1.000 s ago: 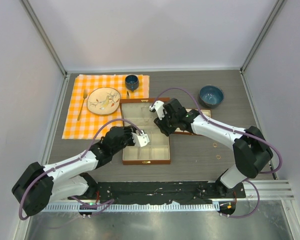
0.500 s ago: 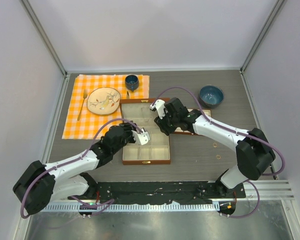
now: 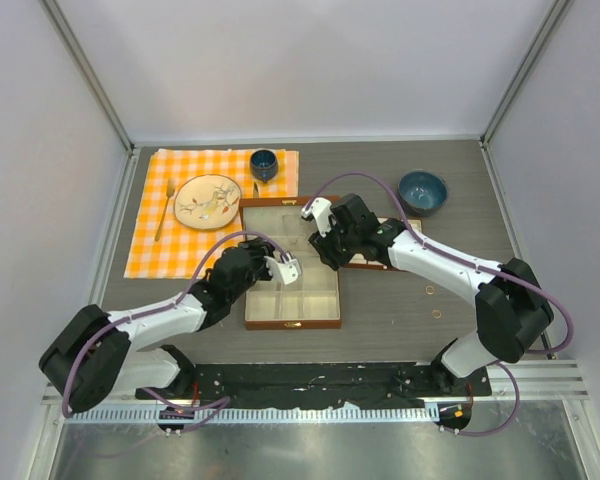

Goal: Organize the mixed jewelry
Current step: Place the jewelry in the jewelry box.

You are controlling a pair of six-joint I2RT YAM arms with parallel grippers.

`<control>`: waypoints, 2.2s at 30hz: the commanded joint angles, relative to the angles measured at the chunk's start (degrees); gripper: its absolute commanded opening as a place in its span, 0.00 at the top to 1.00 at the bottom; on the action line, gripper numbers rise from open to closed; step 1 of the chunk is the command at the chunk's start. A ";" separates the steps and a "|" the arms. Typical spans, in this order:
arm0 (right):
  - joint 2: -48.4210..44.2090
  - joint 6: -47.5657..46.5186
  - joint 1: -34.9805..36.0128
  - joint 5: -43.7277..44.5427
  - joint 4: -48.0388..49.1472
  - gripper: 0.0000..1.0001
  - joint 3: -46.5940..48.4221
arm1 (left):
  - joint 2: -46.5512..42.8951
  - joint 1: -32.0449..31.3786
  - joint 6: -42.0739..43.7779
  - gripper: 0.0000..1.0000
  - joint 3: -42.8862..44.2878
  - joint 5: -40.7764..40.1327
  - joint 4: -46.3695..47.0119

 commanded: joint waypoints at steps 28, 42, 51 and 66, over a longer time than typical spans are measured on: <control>3.41 1.00 0.42 -0.70 4.48 0.52 -0.70 | 2.55 1.11 1.75 0.53 1.39 -0.66 10.89; 3.59 0.65 0.69 0.35 4.84 0.52 -1.67 | 7.56 1.99 2.63 0.53 1.74 -0.05 14.75; 3.59 0.65 0.86 0.44 5.01 0.52 -1.84 | 7.83 1.90 2.02 0.55 1.22 1.27 13.18; 2.98 0.65 0.95 0.53 5.01 0.52 -1.93 | 8.70 1.99 1.75 0.54 0.77 1.89 9.74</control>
